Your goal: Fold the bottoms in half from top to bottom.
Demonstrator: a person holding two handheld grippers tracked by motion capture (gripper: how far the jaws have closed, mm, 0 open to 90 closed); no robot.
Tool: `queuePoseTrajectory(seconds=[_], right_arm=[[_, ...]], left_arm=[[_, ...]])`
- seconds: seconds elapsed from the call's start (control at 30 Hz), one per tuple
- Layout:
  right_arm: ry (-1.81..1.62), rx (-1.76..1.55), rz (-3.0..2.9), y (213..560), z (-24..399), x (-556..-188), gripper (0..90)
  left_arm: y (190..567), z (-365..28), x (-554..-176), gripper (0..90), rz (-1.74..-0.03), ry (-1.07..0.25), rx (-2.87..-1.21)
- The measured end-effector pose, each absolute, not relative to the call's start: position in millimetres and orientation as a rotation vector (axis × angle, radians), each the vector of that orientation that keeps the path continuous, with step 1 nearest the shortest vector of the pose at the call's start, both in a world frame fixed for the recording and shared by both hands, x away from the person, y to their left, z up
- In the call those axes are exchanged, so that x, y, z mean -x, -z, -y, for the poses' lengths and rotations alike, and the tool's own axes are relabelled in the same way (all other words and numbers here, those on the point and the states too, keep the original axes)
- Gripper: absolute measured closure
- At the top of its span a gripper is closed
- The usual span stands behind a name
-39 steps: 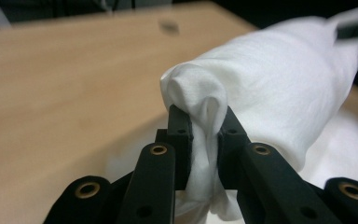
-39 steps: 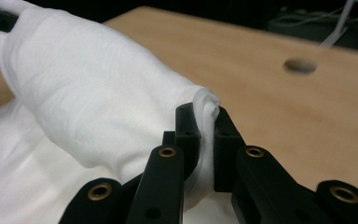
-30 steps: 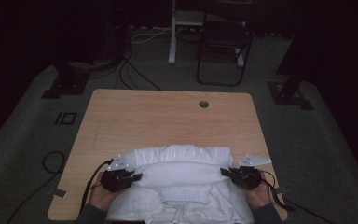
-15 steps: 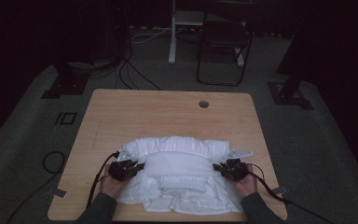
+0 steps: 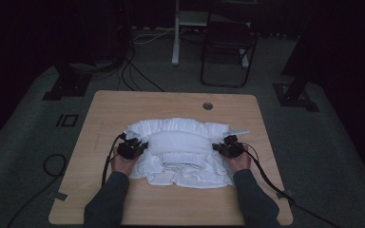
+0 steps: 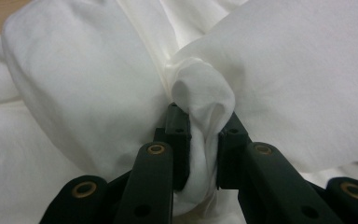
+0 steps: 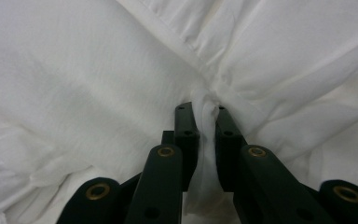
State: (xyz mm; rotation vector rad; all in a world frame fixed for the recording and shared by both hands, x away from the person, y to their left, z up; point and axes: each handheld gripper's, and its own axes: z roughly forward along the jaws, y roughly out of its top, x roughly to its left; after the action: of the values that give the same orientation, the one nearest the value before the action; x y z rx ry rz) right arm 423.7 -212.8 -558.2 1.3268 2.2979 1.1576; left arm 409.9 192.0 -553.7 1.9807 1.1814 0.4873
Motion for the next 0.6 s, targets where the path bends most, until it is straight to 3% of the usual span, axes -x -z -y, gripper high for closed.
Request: queuePoseTrajectory(seconds=[0.33, 0.53, 0.6], right_arm=[[-1.19, -1.337, -2.259, 551.5, 216.4, -423.4, 84.1], [-1.354, -1.278, -2.136, 515.1, 236.1, -412.6, 84.5], [-1.397, -1.194, -2.064, 487.1, 242.0, -404.2, 84.7]], left_arm=[[537.9, -200.3, -413.2, 80.9, -1.21, -0.424, -1.932], [495.1, -219.9, -403.0, 81.5, -1.122, -0.396, -1.783], [469.2, -227.9, -389.7, 81.7, -1.056, -0.386, -1.65]])
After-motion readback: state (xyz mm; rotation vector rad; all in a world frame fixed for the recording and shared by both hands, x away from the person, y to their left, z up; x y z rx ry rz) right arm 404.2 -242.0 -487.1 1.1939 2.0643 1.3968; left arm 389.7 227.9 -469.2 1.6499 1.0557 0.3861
